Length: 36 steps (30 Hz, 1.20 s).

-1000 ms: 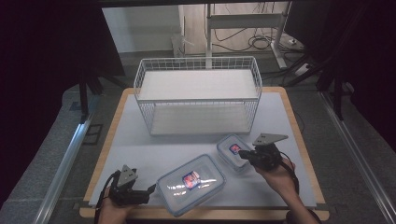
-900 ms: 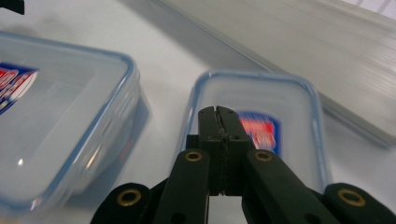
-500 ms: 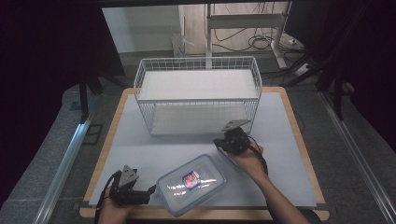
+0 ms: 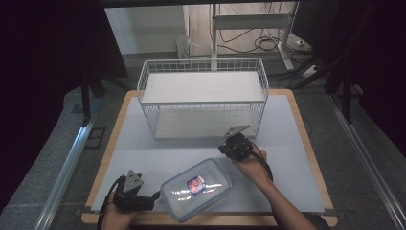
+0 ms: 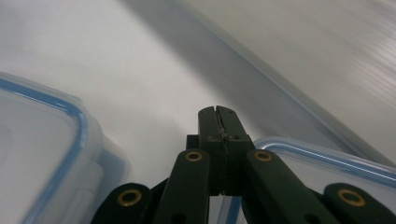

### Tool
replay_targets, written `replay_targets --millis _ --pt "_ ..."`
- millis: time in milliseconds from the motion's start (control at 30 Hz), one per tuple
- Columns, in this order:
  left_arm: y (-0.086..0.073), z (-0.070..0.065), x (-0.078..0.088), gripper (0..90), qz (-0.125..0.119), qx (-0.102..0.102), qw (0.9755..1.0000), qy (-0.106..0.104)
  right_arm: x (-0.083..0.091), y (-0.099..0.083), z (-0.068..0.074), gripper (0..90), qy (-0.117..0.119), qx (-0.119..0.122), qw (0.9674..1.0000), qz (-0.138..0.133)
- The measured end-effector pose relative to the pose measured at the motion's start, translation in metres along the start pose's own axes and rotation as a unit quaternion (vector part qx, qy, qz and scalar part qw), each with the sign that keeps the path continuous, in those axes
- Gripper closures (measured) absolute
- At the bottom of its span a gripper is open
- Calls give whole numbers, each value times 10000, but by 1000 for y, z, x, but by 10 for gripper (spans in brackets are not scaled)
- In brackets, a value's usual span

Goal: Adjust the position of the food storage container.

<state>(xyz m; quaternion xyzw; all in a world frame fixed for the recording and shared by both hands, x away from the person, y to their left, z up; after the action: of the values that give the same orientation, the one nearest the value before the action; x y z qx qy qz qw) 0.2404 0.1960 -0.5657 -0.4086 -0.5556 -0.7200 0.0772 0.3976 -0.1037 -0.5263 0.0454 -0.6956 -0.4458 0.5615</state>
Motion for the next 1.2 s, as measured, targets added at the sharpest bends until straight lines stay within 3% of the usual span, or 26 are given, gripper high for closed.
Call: replay_targets --millis 500,900,1100,1200 --pt "0 2 0 79 36 132 9999 26 39 -32 -32 900 -399 -377 9984 -149" --pt "-2 6 4 87 -2 320 9995 46 75 -67 -63 900 -694 -884 9932 -317" --pt "-4 6 9 130 10 385 9992 86 75 -68 -54 899 -591 -830 9941 -364" --pt "-6 1 19 213 -18 527 9986 -107 80 -66 -45 898 -567 -727 9946 -483"
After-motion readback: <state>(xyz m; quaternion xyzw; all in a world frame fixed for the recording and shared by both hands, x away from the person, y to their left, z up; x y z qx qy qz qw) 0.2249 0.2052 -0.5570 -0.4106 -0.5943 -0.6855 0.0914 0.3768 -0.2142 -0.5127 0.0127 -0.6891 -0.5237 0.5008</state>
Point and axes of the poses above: each handheld gripper's, and its own axes: x roughly backward along the jaws, y roughly out of its top, z roughly to its left, the point moved 5 cm from there along -x, roughly forward along the jaws, and after that the axes turned 3 degrees about y, right-handed, at the moved point
